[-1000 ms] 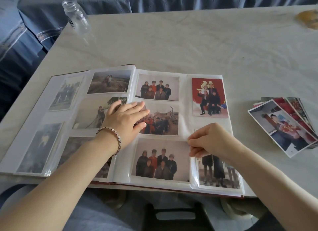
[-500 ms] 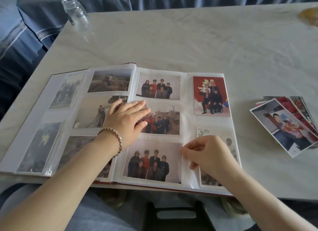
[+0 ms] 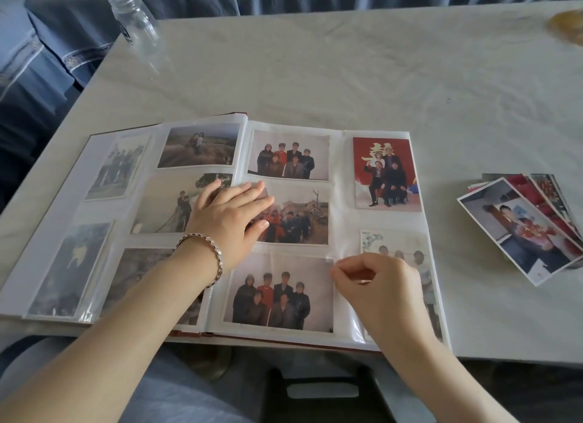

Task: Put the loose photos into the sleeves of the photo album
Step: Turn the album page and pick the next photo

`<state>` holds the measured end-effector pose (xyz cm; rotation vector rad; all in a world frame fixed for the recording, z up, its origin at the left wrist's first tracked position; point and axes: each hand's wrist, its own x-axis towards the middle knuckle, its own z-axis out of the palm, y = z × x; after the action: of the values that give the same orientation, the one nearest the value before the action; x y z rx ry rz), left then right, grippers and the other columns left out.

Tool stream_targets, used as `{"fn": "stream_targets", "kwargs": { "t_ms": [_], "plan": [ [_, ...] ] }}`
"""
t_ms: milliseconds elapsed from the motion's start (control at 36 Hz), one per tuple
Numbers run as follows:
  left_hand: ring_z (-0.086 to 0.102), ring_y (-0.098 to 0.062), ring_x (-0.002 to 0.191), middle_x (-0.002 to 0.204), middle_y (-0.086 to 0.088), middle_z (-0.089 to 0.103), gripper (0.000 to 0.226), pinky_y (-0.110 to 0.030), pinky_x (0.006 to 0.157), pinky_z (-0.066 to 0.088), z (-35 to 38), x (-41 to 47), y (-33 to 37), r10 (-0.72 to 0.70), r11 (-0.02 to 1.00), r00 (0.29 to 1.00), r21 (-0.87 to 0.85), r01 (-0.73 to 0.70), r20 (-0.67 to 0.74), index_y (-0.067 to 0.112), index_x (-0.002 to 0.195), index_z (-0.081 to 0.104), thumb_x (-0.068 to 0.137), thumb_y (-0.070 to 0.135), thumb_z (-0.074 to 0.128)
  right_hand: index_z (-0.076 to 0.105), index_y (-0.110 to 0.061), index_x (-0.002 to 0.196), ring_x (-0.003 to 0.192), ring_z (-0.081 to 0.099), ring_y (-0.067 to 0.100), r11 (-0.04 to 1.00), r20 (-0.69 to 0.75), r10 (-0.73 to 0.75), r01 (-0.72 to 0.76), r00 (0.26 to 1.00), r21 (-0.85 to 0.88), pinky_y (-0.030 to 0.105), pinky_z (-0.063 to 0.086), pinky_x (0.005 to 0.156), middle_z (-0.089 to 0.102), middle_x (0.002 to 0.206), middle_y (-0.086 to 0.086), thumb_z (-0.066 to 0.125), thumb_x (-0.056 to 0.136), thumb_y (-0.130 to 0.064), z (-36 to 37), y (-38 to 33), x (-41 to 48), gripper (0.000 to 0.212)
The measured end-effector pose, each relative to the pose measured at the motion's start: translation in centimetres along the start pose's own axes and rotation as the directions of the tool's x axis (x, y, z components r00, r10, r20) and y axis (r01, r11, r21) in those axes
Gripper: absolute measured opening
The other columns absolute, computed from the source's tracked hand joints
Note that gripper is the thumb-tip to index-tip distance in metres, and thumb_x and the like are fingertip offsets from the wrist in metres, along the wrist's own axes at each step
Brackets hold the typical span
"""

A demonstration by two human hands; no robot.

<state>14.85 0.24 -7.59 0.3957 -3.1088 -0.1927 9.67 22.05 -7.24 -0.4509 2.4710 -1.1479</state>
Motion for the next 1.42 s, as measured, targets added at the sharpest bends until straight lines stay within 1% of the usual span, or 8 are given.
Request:
{"fn": "stream_targets", "kwargs": {
  "t_ms": [167, 389, 556, 806, 944, 1083, 1194, 1417],
  "plan": [
    [0.044, -0.019, 0.13, 0.139, 0.003, 0.049, 0.045, -0.032, 0.108, 0.003, 0.0, -0.1, 0.0, 0.002, 1.0, 1.0, -0.001, -0.002, -0.015, 0.025, 0.124, 0.06, 0.085, 0.036, 0.042, 0.072, -0.021, 0.085, 0.066, 0.059, -0.003, 0.998, 0.025, -0.066, 0.066, 0.998, 0.002, 0.0, 0.044, 0.061, 0.062, 0.076, -0.016, 0.07, 0.081, -0.018, 0.1, 0.3, 0.0, 0.005],
    [0.032, -0.015, 0.137, 0.146, 0.006, 0.038, 0.038, -0.034, 0.113, -0.001, -0.3, 0.0, 0.3, 0.003, 1.0, 1.0, -0.029, -0.004, -0.021, 0.026, 0.13, 0.054, 0.093, 0.028, 0.054, 0.063, -0.019, 0.072, 0.056, 0.064, 0.007, 0.984, 0.116, 0.025, -0.045, 0.993, 0.174, 0.02, 0.055, 0.059, 0.069, 0.066, -0.003, 0.069, 0.082, -0.016, -0.7, 0.1, 0.7, 0.012],
    [0.063, -0.024, 0.072, 0.076, 0.0, 0.065, 0.019, -0.042, 0.076, 0.045, -1.0, -1.8, 0.9, 0.103, 0.994, 0.984, -0.03, -0.108, -0.143, 0.013, 0.072, 0.071, 0.063, -0.002, 0.079, 0.066, -0.017, 0.07, 0.053, 0.064, 0.008, 0.973, 0.139, 0.089, -0.116, 0.986, 0.2, 0.019, 0.055, 0.055, 0.068, 0.06, -0.005, 0.071, 0.079, -0.014, -0.9, 0.2, 0.5, 0.011],
    [0.064, -0.02, 0.063, 0.07, 0.001, 0.065, 0.032, -0.037, 0.061, 0.052, -1.5, -4.5, 2.1, 0.083, 0.996, 0.993, 0.034, -0.08, -0.083, 0.013, 0.069, 0.071, 0.047, -0.008, 0.08, 0.065, -0.019, 0.069, 0.051, 0.063, 0.005, 0.971, 0.145, 0.061, -0.093, 0.988, 0.222, 0.011, 0.049, 0.05, 0.066, 0.056, -0.008, 0.071, 0.079, -0.012, -1.0, 0.4, 0.4, 0.013],
    [0.051, -0.015, 0.11, 0.112, 0.007, 0.057, 0.027, -0.03, 0.098, 0.031, -2.7, -4.1, 3.6, -0.019, 0.997, 0.988, 0.079, 0.007, 0.15, 0.021, 0.114, 0.059, 0.091, 0.012, 0.046, 0.063, -0.024, 0.07, 0.054, 0.064, 0.003, 0.986, 0.141, 0.044, -0.066, 0.989, 0.154, 0.012, 0.051, 0.053, 0.066, 0.062, -0.011, 0.071, 0.079, -0.016, -0.9, 0.3, 0.4, 0.015],
    [0.041, -0.009, 0.11, 0.111, 0.01, 0.049, 0.02, -0.024, 0.102, 0.029, -2.2, -3.6, 4.3, -0.049, 0.998, 0.989, -0.023, 0.053, 0.142, 0.023, 0.101, 0.059, 0.094, 0.016, 0.042, 0.066, -0.02, 0.089, 0.074, 0.06, 0.008, 0.994, -0.15, -0.087, 0.077, 0.985, -0.073, 0.023, 0.054, 0.071, 0.062, 0.086, -0.008, 0.068, 0.082, -0.016, -2.7, 1.0, 0.9, 0.009],
    [0.035, -0.006, 0.123, 0.13, 0.01, 0.043, 0.034, -0.011, 0.102, 0.02, -1.2, -3.6, 6.5, -0.01, 0.975, 0.995, -0.222, 0.033, 0.102, 0.023, 0.127, 0.053, 0.093, 0.017, 0.047, 0.05, -0.016, 0.13, 0.104, 0.052, 0.019, 0.986, -0.196, 0.128, -0.145, 0.972, -0.078, 0.03, 0.048, 0.078, 0.048, 0.123, 0.004, 0.059, 0.089, -0.027, -5.2, 2.2, 2.3, 0.043],
    [0.028, -0.005, 0.134, 0.147, 0.013, 0.031, 0.051, -0.019, 0.106, 0.028, -0.8, -0.6, 11.6, 0.013, 0.804, 0.971, -0.58, 0.132, 0.239, 0.028, 0.142, 0.031, 0.095, 0.031, 0.048, 0.066, -0.014, 0.106, 0.065, 0.057, 0.0, 0.934, 0.02, 0.293, -0.291, 0.956, 0.21, 0.014, 0.038, 0.049, 0.061, 0.075, -0.013, 0.055, 0.092, -0.019, -7.8, 3.1, 3.5, 0.019]
  ]
}}
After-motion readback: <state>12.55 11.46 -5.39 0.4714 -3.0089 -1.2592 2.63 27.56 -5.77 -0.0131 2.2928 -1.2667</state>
